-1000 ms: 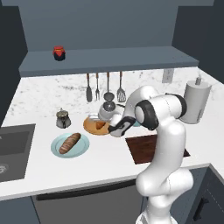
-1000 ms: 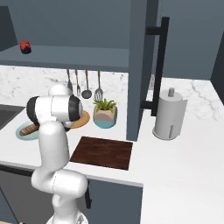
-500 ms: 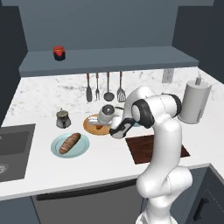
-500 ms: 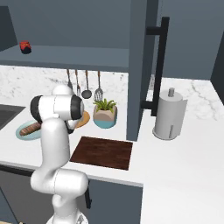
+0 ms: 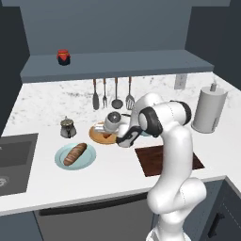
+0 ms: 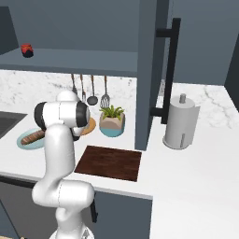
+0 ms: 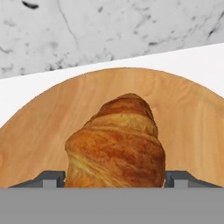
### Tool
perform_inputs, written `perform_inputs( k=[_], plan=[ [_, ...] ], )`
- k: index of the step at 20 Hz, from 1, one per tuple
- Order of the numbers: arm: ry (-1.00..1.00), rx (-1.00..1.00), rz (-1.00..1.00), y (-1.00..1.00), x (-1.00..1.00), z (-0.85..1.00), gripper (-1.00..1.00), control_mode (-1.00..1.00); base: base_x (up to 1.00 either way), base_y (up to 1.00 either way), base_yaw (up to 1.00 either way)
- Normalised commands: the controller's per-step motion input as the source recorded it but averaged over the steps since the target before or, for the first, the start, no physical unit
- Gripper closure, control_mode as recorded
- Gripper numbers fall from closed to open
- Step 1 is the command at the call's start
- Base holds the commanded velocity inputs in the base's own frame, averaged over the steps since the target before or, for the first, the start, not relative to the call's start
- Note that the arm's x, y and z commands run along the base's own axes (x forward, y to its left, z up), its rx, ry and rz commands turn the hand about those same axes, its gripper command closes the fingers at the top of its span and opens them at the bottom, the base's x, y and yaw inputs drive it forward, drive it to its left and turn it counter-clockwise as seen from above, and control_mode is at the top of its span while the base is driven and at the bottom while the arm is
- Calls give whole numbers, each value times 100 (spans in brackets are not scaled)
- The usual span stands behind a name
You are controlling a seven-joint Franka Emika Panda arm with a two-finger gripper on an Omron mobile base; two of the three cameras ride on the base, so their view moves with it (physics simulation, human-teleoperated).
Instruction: From the different types of pastries on the counter, select a croissant and place it on the cutting board. Then retrieve a jar of jam from the cabinet and place it alongside the croissant on the cutting board.
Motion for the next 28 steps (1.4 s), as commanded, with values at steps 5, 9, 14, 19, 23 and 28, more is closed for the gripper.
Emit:
perform_inputs(
  k=[5, 9, 14, 19, 23, 28],
  plan=[
    [0, 0, 0, 0, 7, 0, 100, -100, 0, 0, 0],
    [0, 0, 0, 0, -1, 8, 100, -100, 0, 0, 0],
    [-1, 0, 0, -16, -32, 46, 100, -100, 0, 0, 0],
    [-2, 2, 0, -31, -53, 52, 100, -100, 0, 0, 0],
    [-3, 5, 1, -51, -78, 42, 100, -100, 0, 0, 0],
    [0, 0, 10, -51, -91, 29, 100, -100, 0, 0, 0]
  ],
)
